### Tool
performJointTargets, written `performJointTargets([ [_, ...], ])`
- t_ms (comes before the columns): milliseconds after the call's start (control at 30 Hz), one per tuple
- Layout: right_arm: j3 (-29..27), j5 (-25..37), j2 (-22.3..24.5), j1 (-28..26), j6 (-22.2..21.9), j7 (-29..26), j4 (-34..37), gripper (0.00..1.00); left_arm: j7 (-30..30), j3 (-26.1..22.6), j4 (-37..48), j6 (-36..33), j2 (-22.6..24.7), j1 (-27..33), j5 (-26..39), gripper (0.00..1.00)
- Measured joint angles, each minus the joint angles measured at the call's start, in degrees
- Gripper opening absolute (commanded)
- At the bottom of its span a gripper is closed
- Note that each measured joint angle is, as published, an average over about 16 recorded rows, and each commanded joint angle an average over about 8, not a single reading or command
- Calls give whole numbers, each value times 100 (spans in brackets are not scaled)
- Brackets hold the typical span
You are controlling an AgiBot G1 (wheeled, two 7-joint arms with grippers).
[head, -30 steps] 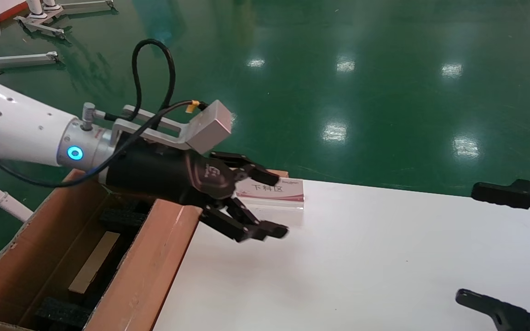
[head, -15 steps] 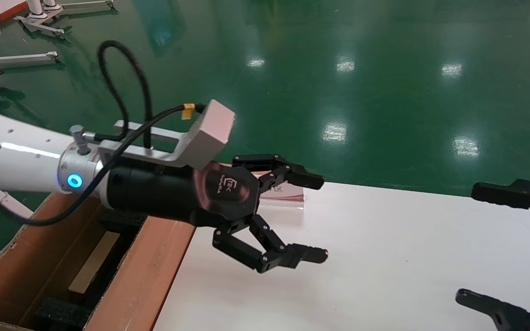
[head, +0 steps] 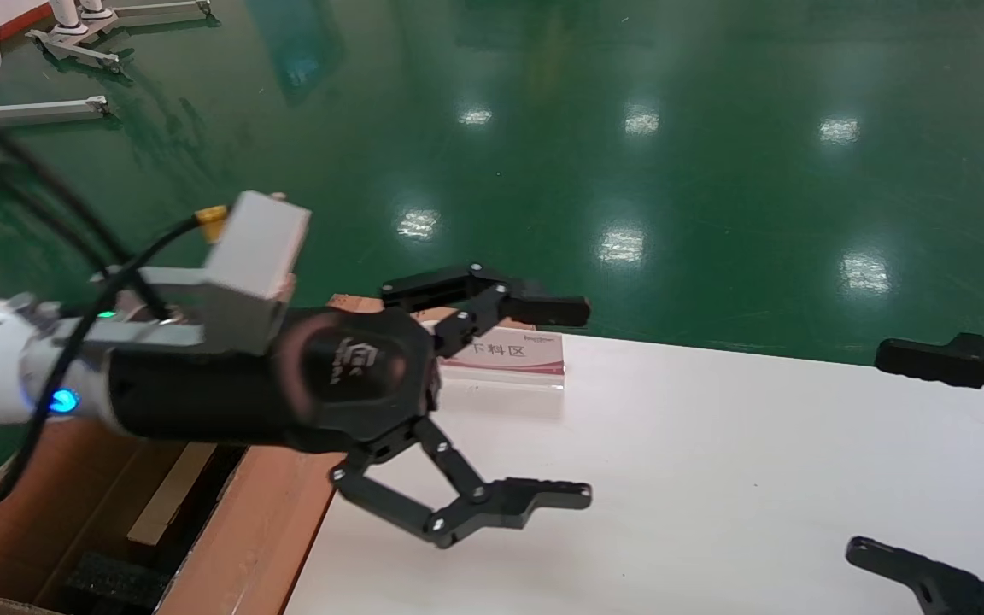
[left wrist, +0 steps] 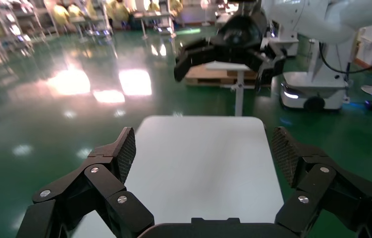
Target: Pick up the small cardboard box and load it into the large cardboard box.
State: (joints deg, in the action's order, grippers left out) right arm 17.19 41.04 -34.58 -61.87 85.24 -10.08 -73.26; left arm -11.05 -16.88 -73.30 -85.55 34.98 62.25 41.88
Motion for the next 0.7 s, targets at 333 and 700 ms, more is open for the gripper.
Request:
performJointTargets([
  [333,1,-1,0,0,-2,1,1,100,59,408,-93,-59,22,-291,-5,100],
  [700,0,-1,0,0,-1,0,1,100,42,216,-53,-33,13,-160,-5,100],
])
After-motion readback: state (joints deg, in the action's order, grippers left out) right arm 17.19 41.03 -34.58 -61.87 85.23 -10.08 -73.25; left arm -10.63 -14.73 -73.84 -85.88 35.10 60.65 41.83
